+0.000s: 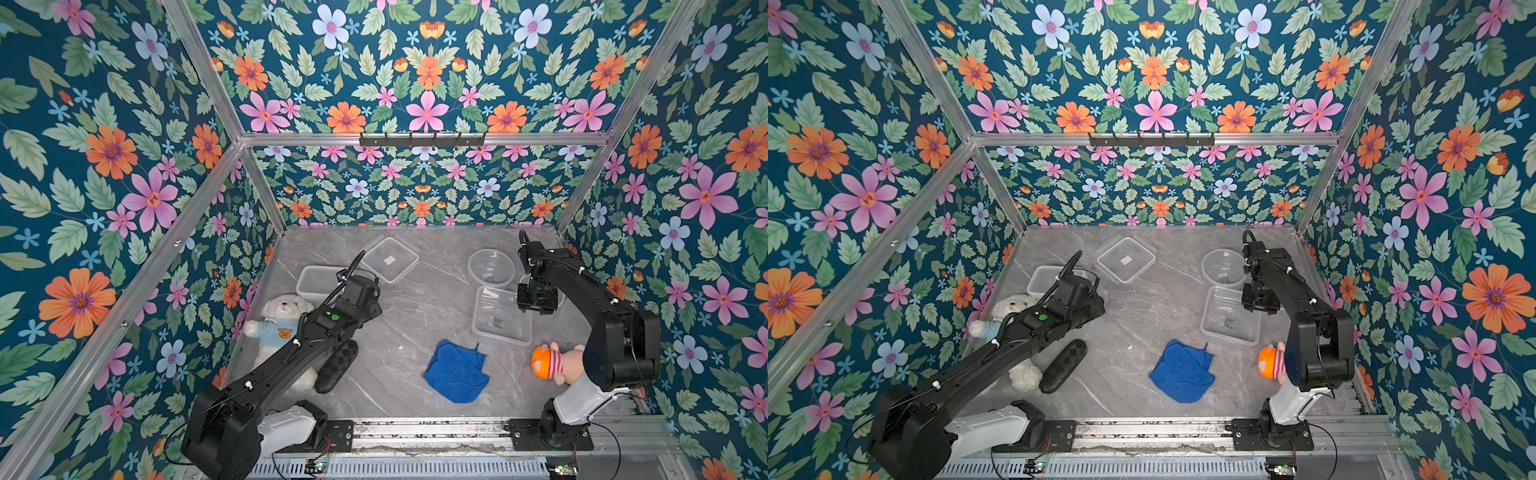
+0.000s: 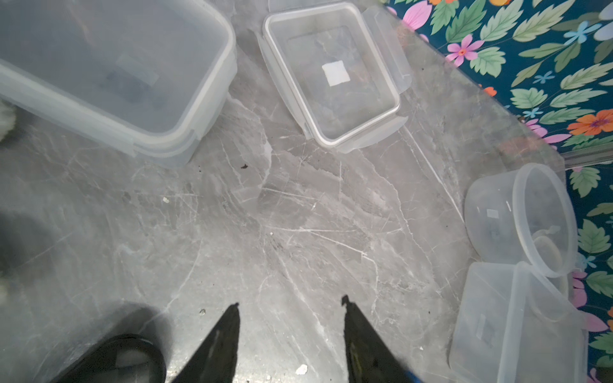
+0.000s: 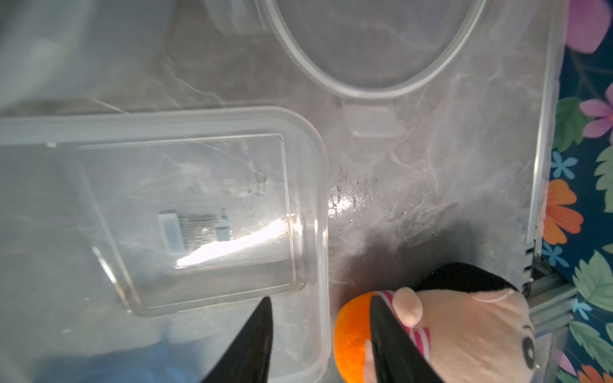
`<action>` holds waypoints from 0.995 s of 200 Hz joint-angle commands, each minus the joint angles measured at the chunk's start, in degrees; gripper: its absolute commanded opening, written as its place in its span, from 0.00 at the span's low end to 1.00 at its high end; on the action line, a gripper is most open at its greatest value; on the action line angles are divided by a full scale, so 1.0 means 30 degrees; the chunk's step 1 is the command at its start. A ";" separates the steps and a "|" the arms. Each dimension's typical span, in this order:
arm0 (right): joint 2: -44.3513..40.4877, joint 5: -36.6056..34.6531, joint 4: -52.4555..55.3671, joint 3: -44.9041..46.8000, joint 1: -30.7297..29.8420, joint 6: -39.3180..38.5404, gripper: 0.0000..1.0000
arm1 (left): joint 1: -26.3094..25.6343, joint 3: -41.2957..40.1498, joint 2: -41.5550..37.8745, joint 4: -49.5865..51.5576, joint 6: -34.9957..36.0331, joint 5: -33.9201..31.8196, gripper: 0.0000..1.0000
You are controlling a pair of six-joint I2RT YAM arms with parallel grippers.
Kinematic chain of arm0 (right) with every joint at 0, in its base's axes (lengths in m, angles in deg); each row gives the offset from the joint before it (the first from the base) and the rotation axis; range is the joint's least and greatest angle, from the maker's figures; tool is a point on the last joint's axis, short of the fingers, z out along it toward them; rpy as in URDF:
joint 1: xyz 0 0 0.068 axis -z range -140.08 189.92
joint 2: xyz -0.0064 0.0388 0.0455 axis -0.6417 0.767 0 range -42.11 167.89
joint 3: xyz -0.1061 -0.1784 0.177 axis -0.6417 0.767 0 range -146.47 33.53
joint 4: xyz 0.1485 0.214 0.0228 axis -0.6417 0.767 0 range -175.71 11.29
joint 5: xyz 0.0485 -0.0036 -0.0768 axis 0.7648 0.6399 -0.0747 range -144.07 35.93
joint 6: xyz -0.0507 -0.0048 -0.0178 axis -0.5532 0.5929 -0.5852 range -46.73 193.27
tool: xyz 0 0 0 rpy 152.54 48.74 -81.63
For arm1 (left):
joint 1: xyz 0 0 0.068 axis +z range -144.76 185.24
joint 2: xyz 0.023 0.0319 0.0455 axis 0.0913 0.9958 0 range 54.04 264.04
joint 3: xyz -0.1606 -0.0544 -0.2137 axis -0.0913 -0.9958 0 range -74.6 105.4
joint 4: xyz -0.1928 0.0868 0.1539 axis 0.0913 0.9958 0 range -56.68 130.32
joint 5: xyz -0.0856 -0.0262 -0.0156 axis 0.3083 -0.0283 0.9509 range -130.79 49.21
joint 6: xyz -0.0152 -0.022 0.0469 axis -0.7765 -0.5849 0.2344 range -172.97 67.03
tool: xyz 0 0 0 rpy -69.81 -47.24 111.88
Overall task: Wipe the insides of the lunch boxes
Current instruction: Move the lunch box to the center of the board.
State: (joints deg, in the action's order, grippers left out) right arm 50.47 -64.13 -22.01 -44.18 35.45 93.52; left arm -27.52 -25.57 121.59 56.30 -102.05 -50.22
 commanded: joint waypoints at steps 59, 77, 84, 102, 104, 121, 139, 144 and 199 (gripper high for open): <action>-0.1123 0.4398 -0.4900 -0.1593 -0.7222 0.0682 0.57 | 0.5317 0.5458 0.1550 0.3706 0.2821 -0.1534 0.58; 0.0262 0.4696 -0.6637 -0.2596 -0.9494 0.0491 0.57 | 0.7740 0.6390 0.3199 0.4175 0.3233 -0.1350 0.60; 0.0627 0.4656 -0.7095 -0.3105 -1.0305 0.0288 0.57 | 0.8870 0.6533 0.3914 0.4102 0.3275 -0.0725 0.61; 0.2854 0.5032 -0.7823 -0.4443 -1.1747 -0.0130 0.61 | 1.1319 0.6875 0.5756 0.3152 0.3265 0.1388 0.61; 0.3021 0.5203 -0.7884 -0.4571 -1.1846 -0.0181 0.61 | 1.1574 0.6943 0.5968 0.3026 0.3286 0.1591 0.61; 0.4316 0.6721 -0.8491 -0.5454 -1.2158 -0.0045 0.61 | 1.2953 0.7848 0.7626 0.2390 0.3374 0.2420 0.60; 0.5409 0.7623 -0.8801 -0.6063 -1.2162 0.0077 0.61 | 1.3780 0.8873 0.8983 0.1399 0.3553 0.3487 0.60; 0.5639 0.7786 -0.8852 -0.6156 -1.2162 0.0050 0.61 | 1.3878 0.9194 0.9280 0.1141 0.3713 0.3524 0.60; 0.7412 0.8310 -0.8536 -0.7535 -1.2162 -0.0570 0.63 | 1.4727 1.2176 1.3373 0.1114 0.4376 0.5253 0.60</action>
State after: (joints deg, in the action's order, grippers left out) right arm 71.47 -40.77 -47.30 -65.23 -1.01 93.34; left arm 16.44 9.80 159.47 60.61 -90.42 -39.06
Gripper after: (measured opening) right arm 0.616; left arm 0.596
